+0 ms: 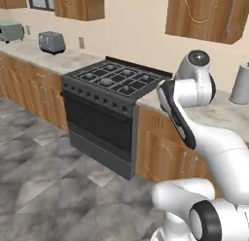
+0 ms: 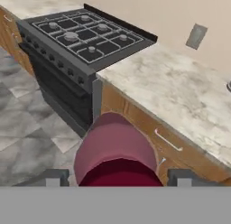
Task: Move the drinks to the dining counter.
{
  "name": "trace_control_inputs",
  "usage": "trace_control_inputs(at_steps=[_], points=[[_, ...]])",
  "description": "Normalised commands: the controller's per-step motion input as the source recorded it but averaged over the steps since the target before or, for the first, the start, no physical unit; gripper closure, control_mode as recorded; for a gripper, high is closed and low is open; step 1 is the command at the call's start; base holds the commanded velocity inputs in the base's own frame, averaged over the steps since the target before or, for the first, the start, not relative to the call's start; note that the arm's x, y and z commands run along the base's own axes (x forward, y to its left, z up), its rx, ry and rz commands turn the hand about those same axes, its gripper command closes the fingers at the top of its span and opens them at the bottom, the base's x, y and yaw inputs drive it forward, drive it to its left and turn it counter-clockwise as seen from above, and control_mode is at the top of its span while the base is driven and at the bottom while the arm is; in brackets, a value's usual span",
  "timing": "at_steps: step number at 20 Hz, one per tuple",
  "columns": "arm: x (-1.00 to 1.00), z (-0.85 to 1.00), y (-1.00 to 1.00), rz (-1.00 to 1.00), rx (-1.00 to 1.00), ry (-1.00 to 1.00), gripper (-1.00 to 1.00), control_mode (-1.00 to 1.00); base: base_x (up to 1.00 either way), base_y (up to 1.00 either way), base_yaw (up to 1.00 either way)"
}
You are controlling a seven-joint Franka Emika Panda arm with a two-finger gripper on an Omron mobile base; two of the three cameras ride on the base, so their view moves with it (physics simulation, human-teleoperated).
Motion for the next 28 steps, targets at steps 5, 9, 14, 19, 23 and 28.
trace_control_inputs(at_steps=[5,9,14,19,23,28], points=[[0.0,0.0,0.0,0.0,0.0,0.0,1.0,1.0,0.0,0.0,1.0],[0.0,0.0,0.0,0.0,0.0,0.0,1.0,1.0,0.0,0.0,1.0],[0.0,0.0,0.0,0.0,0.0,0.0,1.0,1.0,0.0,0.0,1.0],[0.0,0.0,0.0,0.0,0.0,0.0,1.0,1.0,0.0,0.0,1.0],[0.0,0.0,0.0,0.0,0.0,0.0,1.0,1.0,0.0,0.0,1.0],[0.0,0.0,0.0,0.0,0.0,0.0,1.0,1.0,-0.03,0.05,0.98]])
